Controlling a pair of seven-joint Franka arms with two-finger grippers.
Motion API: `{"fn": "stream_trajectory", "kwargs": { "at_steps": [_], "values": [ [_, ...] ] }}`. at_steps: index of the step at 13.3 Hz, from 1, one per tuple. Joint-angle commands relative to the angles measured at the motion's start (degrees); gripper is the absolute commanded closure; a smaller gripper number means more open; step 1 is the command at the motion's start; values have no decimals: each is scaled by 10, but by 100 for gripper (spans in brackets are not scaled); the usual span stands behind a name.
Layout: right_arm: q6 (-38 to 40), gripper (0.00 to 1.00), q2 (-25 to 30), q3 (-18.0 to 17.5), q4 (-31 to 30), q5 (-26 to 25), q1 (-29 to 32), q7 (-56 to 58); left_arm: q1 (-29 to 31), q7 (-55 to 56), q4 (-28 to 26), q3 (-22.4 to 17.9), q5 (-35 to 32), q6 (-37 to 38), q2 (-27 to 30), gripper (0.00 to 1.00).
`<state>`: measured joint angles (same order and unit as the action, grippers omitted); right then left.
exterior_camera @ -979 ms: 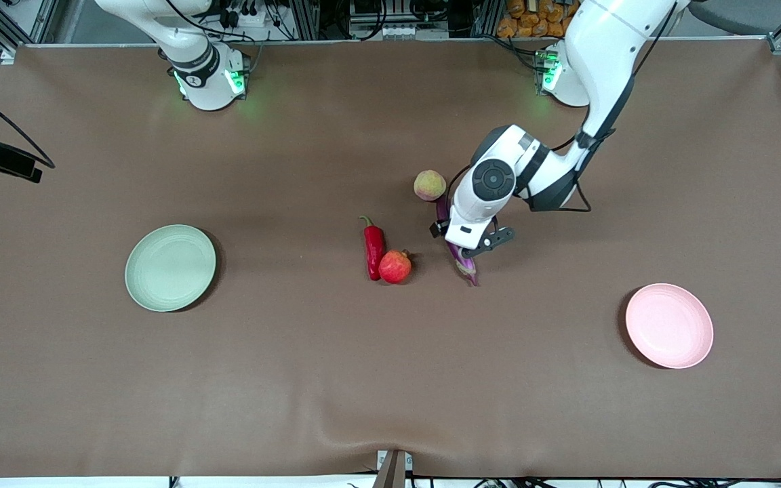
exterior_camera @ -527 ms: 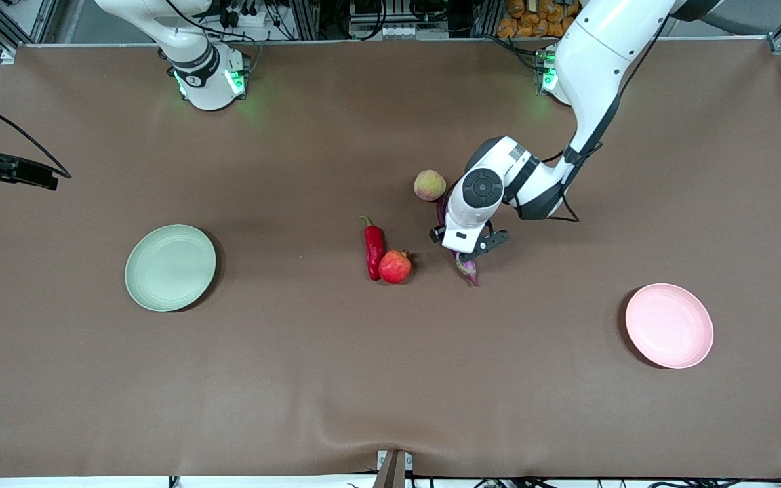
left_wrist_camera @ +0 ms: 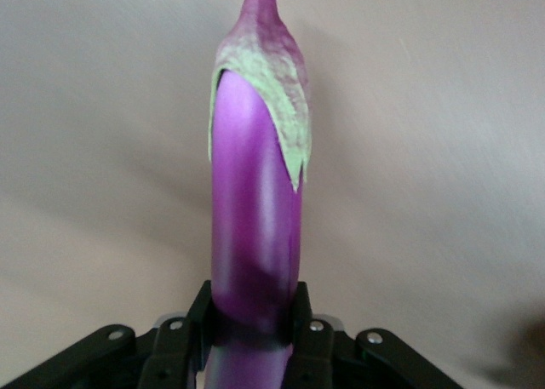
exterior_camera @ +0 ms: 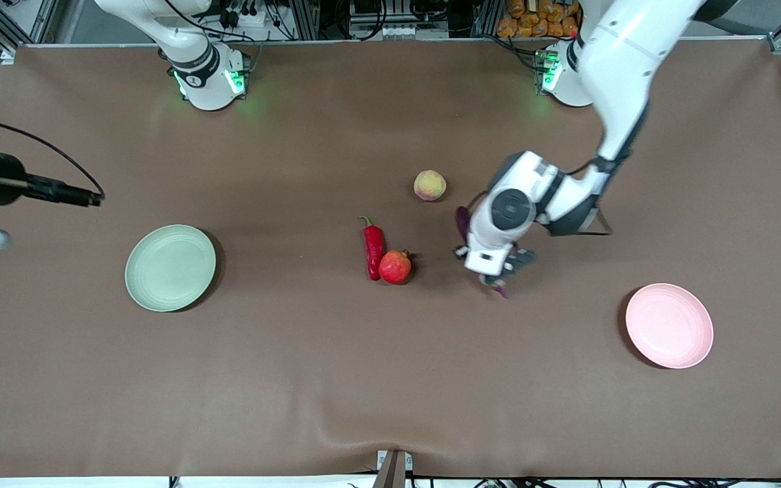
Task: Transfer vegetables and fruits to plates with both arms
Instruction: 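Carry the eggplant onto the pink plate while the right gripper reaches the apple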
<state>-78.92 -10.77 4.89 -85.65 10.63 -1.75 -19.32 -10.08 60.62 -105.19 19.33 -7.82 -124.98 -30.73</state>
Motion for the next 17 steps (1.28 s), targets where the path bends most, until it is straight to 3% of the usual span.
{"fn": "stream_trajectory", "kwargs": {
  "at_steps": [1, 4, 8, 12, 15, 17],
  "values": [
    [-25, 0, -11, -1, 1, 50, -39, -146, 69, -86, -14, 4, -10, 57, 65, 100],
    [-107, 0, -41, -1, 1, 55, -117, -299, 164, -251, -13, 3, -11, 61, 78, 100],
    [-237, 0, -101, 0, 3, 55, -223, -451, 274, -398, -11, 5, -101, 57, 59, 100],
    [-356, 0, -168, -1, 11, 58, -284, -531, 302, -502, 51, 4, -105, 55, 1, 100],
    [-483, 0, -251, -1, 35, 51, -343, -627, 320, -519, 107, 4, -156, 54, -55, 100],
    [-495, 0, -291, 1, 61, 49, -363, -649, 314, -518, 134, 4, -158, 54, -78, 100]
  ]
}}
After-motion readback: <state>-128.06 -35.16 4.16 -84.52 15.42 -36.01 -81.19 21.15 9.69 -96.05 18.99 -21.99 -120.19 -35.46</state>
